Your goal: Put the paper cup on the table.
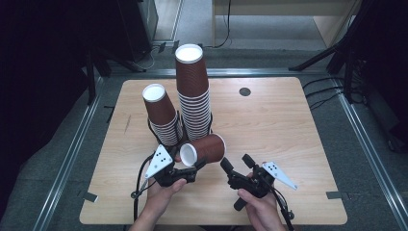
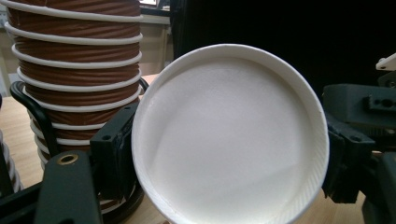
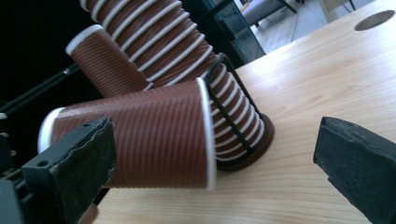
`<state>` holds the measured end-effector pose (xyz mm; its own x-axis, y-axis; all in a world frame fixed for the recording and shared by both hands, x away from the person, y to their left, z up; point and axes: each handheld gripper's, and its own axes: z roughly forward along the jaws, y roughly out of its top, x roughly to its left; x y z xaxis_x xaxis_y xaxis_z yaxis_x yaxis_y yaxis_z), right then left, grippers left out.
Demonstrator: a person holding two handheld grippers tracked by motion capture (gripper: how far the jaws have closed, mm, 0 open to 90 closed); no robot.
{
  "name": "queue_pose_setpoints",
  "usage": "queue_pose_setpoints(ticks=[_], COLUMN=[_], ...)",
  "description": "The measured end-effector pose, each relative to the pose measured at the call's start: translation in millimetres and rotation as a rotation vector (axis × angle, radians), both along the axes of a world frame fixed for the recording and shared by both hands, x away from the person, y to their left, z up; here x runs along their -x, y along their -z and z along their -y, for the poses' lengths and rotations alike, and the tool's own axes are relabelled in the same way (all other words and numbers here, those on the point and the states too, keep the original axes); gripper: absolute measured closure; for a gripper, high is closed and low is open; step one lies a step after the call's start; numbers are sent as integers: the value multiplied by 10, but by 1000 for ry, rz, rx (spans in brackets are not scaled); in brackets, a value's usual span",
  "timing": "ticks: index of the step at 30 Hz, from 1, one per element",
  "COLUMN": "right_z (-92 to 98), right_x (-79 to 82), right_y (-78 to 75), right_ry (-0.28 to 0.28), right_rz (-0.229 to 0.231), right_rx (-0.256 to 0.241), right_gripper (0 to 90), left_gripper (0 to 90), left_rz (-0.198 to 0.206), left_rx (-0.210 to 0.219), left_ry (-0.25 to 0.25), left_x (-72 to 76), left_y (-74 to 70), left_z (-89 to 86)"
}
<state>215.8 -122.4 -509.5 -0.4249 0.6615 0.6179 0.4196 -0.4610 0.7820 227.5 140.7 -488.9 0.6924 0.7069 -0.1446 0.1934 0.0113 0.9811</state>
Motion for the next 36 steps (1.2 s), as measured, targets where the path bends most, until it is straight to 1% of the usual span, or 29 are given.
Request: queue_pose_setpoints(ticks=[4, 6, 7, 8, 9, 11, 13, 16, 18, 21, 22, 24, 25, 26, 29, 30, 32, 33, 34, 36], right_z=[-35, -46, -51, -57, -67, -92, -98, -88, -75, -80, -90, -122, -134, -144, -172, -184, -221, -242, -266, -310], right_x=[7, 6, 9, 19, 29, 50, 49, 14, -15, -34, -31, -19, -12, -3, 15, 15, 15, 17, 21, 20], right_y=[-3, -1, -1, -8, -17, -51, -69, -57, -42, -38, -43, -50, -48, -51, -31, -21, -7, 2, 1, 9], right_ry=[-11, -14, -12, -22, -28, -30, -23, 11, 31, 65, 73, 84, 96, 106, 131, 133, 135, 133, 128, 122], right_rz=[-30, -62, -84, -105, -109, -123, -161, -214, -234, -289, -314, -351, -364, -385, -423, -433, -469, -478, -496, -512], right_rx=[-59, -96, -126, -170, -200, -251, -300, -340, -367, -430, -448, -484, -489, -511, -570, -585, -617, -628, -644, -668], right_gripper=[0, 0, 0, 0, 0, 0, 0, 0, 0, 0, 0, 0, 0, 0, 0, 0, 0, 0, 0, 0], left_gripper=[219, 219, 219, 219, 219, 219, 219, 219, 219, 219, 219, 220, 219, 220, 220, 220, 220, 220, 220, 220], left_rz=[11, 10, 10, 8, 9, 12, 15, 18, 18, 21, 24, 28, 29, 29, 35, 35, 36, 36, 36, 40], left_rx=[-1, -2, -5, -4, -6, -7, -7, -8, -4, -4, -5, -5, -3, -2, -2, -2, -2, -2, -4, -6], left_ry=[6, 5, 4, 3, 1, -1, -1, -3, -4, -4, -6, -8, -10, -13, -17, -19, -20, -19, -18, -16], left_x=[9, 9, 10, 12, 13, 17, 19, 20, 21, 27, 29, 34, 35, 36, 31, 31, 32, 34, 36, 39], left_y=[4, 9, 13, 16, 19, 20, 19, 25, 31, 34, 33, 32, 32, 33, 36, 38, 42, 43, 43, 44], left_z=[27, 39, 43, 49, 55, 63, 66, 74, 81, 91, 95, 97, 97, 95, 89, 90, 95, 98, 101, 110])
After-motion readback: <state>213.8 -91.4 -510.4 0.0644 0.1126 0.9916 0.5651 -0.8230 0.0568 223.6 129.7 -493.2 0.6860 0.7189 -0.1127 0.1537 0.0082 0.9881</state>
